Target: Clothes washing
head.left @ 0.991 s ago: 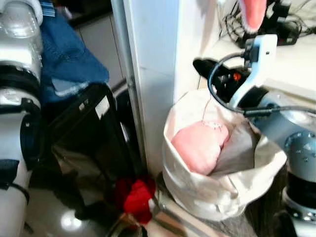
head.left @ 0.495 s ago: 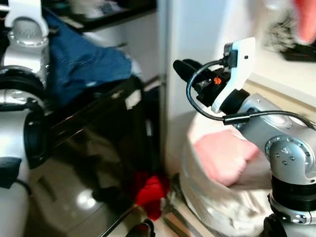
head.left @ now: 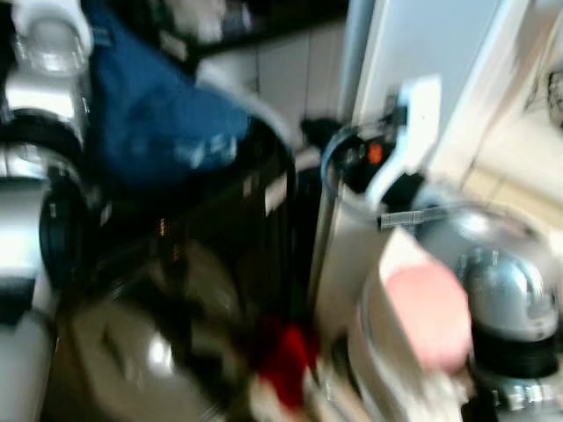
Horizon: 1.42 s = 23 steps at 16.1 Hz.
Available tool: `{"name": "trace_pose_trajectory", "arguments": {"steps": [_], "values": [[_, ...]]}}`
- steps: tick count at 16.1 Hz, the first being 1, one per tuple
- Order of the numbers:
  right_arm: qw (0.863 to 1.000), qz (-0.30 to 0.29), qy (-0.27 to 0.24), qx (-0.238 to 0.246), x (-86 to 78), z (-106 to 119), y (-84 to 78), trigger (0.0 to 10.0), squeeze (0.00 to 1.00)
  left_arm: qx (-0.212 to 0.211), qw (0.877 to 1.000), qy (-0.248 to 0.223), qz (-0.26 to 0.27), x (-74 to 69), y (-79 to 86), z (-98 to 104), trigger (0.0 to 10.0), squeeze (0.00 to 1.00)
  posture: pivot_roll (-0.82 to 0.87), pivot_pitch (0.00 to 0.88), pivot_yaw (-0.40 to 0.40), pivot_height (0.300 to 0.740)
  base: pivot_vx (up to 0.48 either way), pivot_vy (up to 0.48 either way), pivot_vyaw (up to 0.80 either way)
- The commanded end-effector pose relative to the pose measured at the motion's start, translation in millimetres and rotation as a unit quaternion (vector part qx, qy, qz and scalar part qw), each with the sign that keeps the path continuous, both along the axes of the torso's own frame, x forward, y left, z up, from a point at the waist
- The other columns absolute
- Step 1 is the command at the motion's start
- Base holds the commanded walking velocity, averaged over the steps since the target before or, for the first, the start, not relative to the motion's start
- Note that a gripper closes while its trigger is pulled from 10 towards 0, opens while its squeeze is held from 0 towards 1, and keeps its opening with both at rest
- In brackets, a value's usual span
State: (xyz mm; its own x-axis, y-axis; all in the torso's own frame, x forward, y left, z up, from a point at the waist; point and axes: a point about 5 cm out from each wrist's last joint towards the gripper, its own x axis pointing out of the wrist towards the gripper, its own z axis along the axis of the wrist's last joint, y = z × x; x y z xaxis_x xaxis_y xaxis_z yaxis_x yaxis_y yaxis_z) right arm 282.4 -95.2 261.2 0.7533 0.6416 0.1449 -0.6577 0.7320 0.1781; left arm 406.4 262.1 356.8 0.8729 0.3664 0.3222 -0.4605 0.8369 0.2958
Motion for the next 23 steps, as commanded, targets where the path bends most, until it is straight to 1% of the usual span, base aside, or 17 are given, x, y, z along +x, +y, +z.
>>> {"name": "trace_pose_trajectory", "arguments": {"steps": [1,2,3,4,5,6,7,8,9,10,11,12,14,15,16,17,23], "values": [[1.000,0.004,0.001,-0.006,-2.6,-1.7,-1.4,10.0,0.00,0.047,0.998,-0.031,0.013,-2.8,-7.9,25.2,10.0,0.00,-0.01,0.000,0.086,0.740,0.000,0.000,0.00],[1.000,0.005,0.001,-0.007,-3.3,-2.4,-1.4,10.0,0.00,0.083,0.995,-0.035,0.035,-4.5,-7.1,30.0,10.0,0.00,-0.01,0.000,0.084,0.740,0.000,0.000,0.00],[1.000,0.007,0.001,-0.007,-4.2,-3.1,-1.2,10.0,0.00,0.164,0.983,-0.031,0.082,-6.8,-6.1,36.0,10.0,0.00,-0.01,0.000,0.084,0.740,0.000,0.000,0.00],[1.000,0.010,0.001,-0.007,-5.0,-3.5,-0.6,10.0,0.00,0.236,0.965,-0.027,0.114,-8.2,-6.6,39.6,10.0,0.00,-0.01,0.000,0.084,0.740,0.000,0.000,0.00],[1.000,0.014,0.001,-0.009,-5.6,-3.7,0.0,10.0,0.00,0.316,0.938,-0.007,0.141,-7.7,-8.1,39.0,10.0,0.00,-0.01,0.000,0.086,0.740,0.000,0.000,0.00],[1.000,0.016,0.001,-0.010,-6.0,-3.8,0.3,10.0,0.00,0.339,0.928,0.002,0.151,-7.5,-7.5,37.8,10.0,0.00,-0.01,0.000,0.087,0.740,0.000,0.000,0.00],[1.000,0.028,0.001,-0.008,-8.7,-4.2,2.0,10.0,0.00,0.376,0.911,0.054,0.163,-5.1,-2.3,25.7,10.0,0.00,-0.01,0.000,0.089,0.740,0.000,0.000,0.00],[0.999,0.037,0.003,-0.009,-10.9,-5.0,3.2,10.0,0.00,0.362,0.916,0.094,0.142,-1.9,-0.3,13.1,10.0,0.00,-0.01,0.000,0.092,0.740,0.000,0.000,0.00],[0.999,0.047,0.005,-0.011,-13.3,-6.2,4.6,10.0,0.00,0.351,0.916,0.159,0.112,2.1,1.6,-7.4,10.0,0.00,-0.01,0.000,0.092,0.740,0.000,0.000,0.00],[0.999,0.050,0.007,-0.012,-14.0,-6.7,5.0,10.0,0.00,0.348,0.914,0.184,0.103,3.1,2.4,-15.2,10.0,0.00,-0.01,0.000,0.092,0.740,0.000,0.000,0.00],[0.998,0.066,0.012,-0.021,-17.4,-9.8,7.5,10.0,0.00,0.334,0.899,0.274,0.066,4.9,4.8,-44.5,10.0,0.00,-0.01,0.000,0.091,0.740,0.000,0.000,0.00],[0.997,0.077,0.015,-0.030,-19.7,-12.3,9.3,10.0,0.00,0.319,0.891,0.319,0.050,4.3,6.5,-62.6,10.0,0.00,-0.01,0.000,0.093,0.740,0.000,0.000,0.00],[0.996,0.080,0.017,-0.033,-20.4,-13.1,9.8,10.0,0.00,0.295,0.898,0.322,0.049,3.7,7.6,-69.3,10.0,0.00,-0.01,0.000,0.093,0.740,0.000,0.000,0.00],[0.996,0.081,0.020,-0.030,-20.5,-13.1,9.6,10.0,0.00,0.248,0.916,0.315,0.030,4.0,6.5,-73.3,10.0,0.00,-0.01,0.000,0.090,0.740,0.000,0.000,0.00],[0.996,0.081,0.022,-0.030,-20.8,-13.3,9.6,10.0,0.00,0.225,0.924,0.308,0.023,4.2,5.8,-74.1,10.0,0.00,-0.01,0.000,0.090,0.740,0.000,0.000,0.00],[0.995,0.086,0.025,-0.033,-22.0,-13.8,9.8,10.0,0.00,0.188,0.935,0.300,0.005,5.0,3.6,-73.0,10.0,1.00,-0.01,0.000,0.091,0.740,0.000,0.000,0.00],[0.994,0.091,0.035,-0.041,-23.1,-17.1,10.4,10.0,0.00,0.149,0.943,0.298,-0.012,5.5,1.6,-68.8,10.0,1.00,-0.01,0.000,0.090,0.740,0.000,0.000,0.00]]}}
